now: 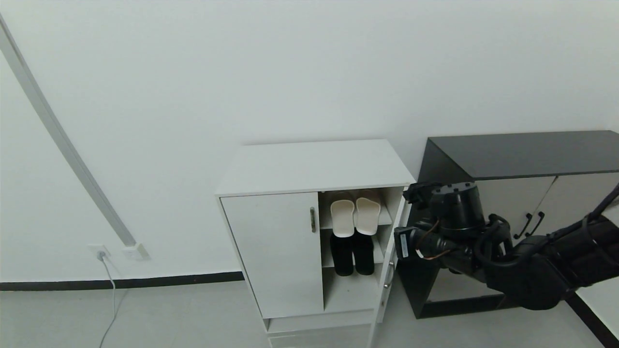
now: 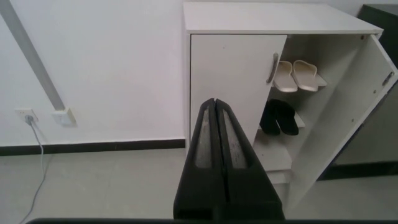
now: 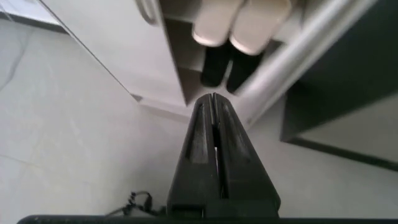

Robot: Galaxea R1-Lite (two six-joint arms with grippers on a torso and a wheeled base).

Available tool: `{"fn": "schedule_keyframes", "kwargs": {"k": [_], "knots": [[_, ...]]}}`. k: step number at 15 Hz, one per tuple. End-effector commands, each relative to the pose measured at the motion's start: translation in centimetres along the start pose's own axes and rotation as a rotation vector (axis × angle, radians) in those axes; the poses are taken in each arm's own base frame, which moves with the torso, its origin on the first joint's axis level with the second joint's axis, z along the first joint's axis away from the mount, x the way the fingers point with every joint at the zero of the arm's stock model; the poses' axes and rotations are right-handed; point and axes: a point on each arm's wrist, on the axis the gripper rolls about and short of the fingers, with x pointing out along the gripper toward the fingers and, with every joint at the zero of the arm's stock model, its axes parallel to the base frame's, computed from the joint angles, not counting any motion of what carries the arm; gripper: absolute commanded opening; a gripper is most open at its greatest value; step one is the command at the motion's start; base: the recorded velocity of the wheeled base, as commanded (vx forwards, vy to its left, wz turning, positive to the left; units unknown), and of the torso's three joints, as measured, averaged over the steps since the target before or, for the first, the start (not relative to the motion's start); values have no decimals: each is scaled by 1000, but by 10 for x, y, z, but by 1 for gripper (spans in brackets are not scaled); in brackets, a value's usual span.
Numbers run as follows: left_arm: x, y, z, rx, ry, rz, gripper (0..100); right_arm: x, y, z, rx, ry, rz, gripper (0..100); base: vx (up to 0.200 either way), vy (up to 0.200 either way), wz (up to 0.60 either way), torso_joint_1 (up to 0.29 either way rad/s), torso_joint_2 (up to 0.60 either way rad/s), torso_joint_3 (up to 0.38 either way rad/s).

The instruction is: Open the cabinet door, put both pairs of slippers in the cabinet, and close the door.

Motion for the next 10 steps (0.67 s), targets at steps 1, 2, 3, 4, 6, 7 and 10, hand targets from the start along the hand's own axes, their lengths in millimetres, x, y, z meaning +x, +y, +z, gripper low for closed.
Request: {"fn": "schedule_keyframes", "kwargs": {"k": [1,2,3,4,6,7,10], "knots": [[0,0,0,-1,1,1,0,-12,-11,-9,-1,27,-22,0,0,0,0,0,0,0],[0,0,0,-1,1,1,0,-11,-15,-17,-2,56,-34,0,0,0,0,0,0,0],[0,0,0,-2,1,1,0,-10,-18,-23,2,80,-40,0,0,0,0,0,0,0],[0,0,0,-1,1,1,0,-6,-20,-30,4,104,-45,0,0,0,0,0,0,0],[0,0,0,-1,1,1,0,8,-21,-39,10,104,-51,0,0,0,0,0,0,0],[0,0,0,-1,1,1,0,13,-20,-42,11,97,-48,0,0,0,0,0,0,0],[0,0,0,-2,1,1,0,36,-17,-51,13,57,-38,0,0,0,0,0,0,0]]}}
